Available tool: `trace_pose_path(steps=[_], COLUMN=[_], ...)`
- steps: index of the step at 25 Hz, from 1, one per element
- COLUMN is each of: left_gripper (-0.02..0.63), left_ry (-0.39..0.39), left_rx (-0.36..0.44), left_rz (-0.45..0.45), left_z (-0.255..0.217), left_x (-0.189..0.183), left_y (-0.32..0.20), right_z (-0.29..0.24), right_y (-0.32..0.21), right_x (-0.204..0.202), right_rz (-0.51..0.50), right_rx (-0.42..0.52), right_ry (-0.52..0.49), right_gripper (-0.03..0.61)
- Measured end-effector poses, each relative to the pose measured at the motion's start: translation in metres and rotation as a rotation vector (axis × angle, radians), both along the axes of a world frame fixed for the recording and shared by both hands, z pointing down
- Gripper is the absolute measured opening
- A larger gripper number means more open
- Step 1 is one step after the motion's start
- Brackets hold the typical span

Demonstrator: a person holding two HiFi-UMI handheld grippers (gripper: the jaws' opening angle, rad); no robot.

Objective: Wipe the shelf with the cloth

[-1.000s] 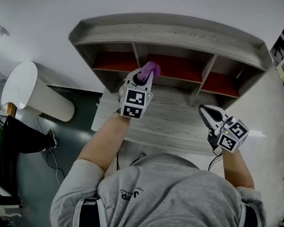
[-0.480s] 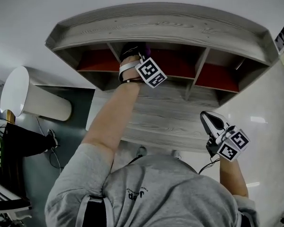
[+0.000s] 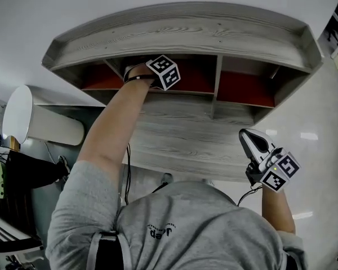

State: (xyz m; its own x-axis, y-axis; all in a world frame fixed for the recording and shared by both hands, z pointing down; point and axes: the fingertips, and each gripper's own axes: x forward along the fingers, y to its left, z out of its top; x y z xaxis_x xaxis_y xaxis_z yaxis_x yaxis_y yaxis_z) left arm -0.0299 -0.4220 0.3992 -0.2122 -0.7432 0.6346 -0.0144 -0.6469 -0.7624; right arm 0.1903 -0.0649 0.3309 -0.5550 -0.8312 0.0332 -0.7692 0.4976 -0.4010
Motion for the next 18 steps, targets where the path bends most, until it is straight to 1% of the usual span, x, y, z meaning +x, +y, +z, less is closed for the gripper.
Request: trace_pose_path(steps=[2,4,5,6,8,11,13,15,18], left_gripper=[0.064,0.068,0.071,0.069,0.072,0.074,0.075,0.075,0.074], left_ry=[0.153,0.321,0.391,0.442,0.519,0.642,0.693,0.724,0.77], left_rx=[-0.026,-0.088,-0.122,-0.148,-0.189,-0.278,-0.323,-0.339,-0.359], left_rz=[0.002,0.024,0.045,0.074,0.146,0.257,0.32,0.36,0.418], left_z=[-0.002,-0.004,-0.005,-0.006,-0.007,-0.009,-0.01,-0.011,-0.013], left_x=[0.014,0.04,0.057,0.074,0.109,0.165,0.196,0.21,0.217], left_y=[0.007,0.021,0.029,0.038,0.054,0.084,0.099,0.103,0.108], right_z=[0.0,0.0,0.001,0.001,0.001,0.002,0.003,0.006,0.01], right_y=[0.0,0.0,0.001,0.002,0.004,0.007,0.01,0.014,0.017], right_x=[0.007,0.01,0.011,0.011,0.012,0.017,0.02,0.023,0.026], right_rz=[0.004,0.004,0.004,0.005,0.009,0.02,0.031,0.045,0.062], right_rx=[0.001,-0.001,-0.003,-0.005,-0.007,-0.015,-0.019,-0.026,-0.043], right_ry=[-0.007,-0.011,-0.01,-0.009,-0.005,0.001,0.001,-0.001,-0.001], right_gripper=[0.021,0.021,0.021,0.021,0.021,0.021,0.021,0.021,0.021])
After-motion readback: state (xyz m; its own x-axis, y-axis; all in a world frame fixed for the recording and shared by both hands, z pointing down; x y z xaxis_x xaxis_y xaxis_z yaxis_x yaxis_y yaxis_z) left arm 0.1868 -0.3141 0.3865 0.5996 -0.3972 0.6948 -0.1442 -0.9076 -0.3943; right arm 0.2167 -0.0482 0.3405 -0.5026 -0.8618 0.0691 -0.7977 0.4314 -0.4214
